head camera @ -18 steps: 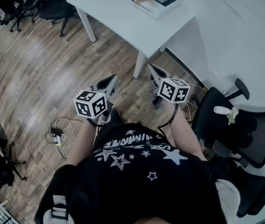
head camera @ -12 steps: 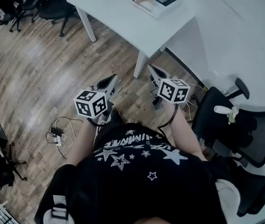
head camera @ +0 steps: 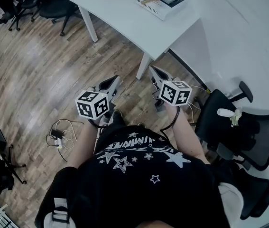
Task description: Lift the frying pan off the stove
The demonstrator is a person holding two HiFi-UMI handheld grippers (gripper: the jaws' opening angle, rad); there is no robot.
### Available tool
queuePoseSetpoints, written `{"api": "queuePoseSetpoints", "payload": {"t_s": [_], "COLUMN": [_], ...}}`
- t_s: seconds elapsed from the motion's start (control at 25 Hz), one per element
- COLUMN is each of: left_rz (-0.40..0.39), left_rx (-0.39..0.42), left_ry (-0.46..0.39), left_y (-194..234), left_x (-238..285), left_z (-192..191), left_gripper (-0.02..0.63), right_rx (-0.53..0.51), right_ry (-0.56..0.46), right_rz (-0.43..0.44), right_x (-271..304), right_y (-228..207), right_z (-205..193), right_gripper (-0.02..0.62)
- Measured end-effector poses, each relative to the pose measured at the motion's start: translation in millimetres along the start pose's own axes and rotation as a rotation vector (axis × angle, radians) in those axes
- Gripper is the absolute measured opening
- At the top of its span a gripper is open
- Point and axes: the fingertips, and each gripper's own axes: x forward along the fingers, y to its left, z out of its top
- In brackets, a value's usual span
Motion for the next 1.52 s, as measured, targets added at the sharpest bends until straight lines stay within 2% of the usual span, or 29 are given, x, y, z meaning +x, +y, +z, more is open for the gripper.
{"api": "queuePoseSetpoints", "payload": {"t_s": [0.2,0.6,0.8,1.16,1.36,1.52], "left_rz": [0.002,-0.02,-0.048,-0.076,-0.152,-0.128], "left_rx": [-0.037,-0.032,-0.013,-0.09,-0.05,-0.049], "left_ry": [-0.003,-0.032,-0.015,0.044,0.081,0.085], "left_y": [19,68,87,114,106,120], "left_x": [-1,7,7,11,29,46], "left_z": [3,39,50,39,39,50], "left_gripper": [0.01,0.01,0.011,0.01,0.011,0.011], "right_rx": [-0.006,-0.008,0.014,0.062,0.08,0.086], "right_ry": [-0.006,-0.052,-0.049,-0.022,-0.014,-0.015], "right_rz": [-0.001,-0.021,-0.055,-0.108,-0.115,-0.094], "right_x": [16,67,85,92,107,137], "right_y": [6,13,15,5,-15,-26], "right_z": [5,38,35,20,22,39], "right_gripper": [0.006,0.008,0.008,0.008,0.008,0.008]}}
